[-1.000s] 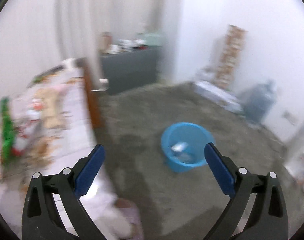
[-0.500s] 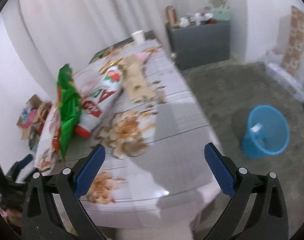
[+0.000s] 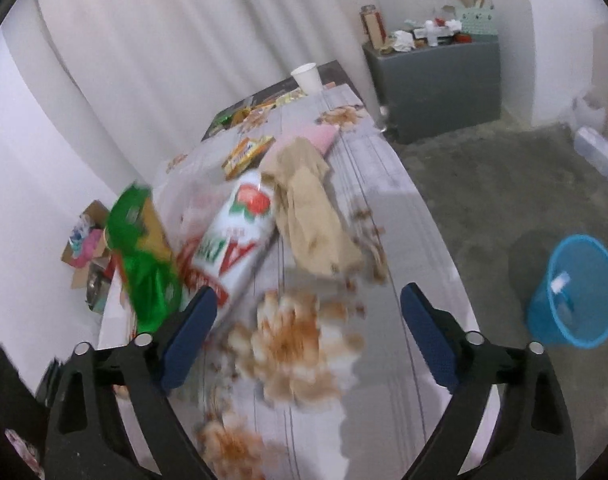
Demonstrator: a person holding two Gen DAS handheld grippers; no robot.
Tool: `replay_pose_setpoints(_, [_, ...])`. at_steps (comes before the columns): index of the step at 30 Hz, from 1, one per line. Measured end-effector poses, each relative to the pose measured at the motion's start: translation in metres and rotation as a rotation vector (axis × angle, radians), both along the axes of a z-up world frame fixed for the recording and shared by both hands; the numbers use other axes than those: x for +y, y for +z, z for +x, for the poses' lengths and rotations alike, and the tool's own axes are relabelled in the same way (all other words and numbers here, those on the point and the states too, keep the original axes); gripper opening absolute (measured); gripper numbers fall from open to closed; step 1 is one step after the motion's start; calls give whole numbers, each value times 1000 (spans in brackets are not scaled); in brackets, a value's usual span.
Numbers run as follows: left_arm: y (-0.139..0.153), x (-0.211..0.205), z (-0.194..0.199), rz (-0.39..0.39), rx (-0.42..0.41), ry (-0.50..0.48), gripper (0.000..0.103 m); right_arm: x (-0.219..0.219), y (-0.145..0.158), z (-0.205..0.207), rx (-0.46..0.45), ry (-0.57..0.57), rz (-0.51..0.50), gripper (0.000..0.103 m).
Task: Collect trash
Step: 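Grasp the yellow Enaak packet with the left gripper while the right grasps the brown paper bag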
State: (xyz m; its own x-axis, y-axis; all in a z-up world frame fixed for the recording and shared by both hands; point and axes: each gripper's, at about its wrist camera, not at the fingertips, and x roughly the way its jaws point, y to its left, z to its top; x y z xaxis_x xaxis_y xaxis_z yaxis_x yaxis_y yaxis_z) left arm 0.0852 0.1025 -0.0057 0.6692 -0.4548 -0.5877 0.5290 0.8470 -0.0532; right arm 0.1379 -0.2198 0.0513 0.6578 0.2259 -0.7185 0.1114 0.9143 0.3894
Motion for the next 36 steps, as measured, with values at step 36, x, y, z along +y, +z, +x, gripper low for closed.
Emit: replay_pose_setpoints(36, [-6,-93,411,-102,907,296,97,-34,-59,119,123,29,209,63])
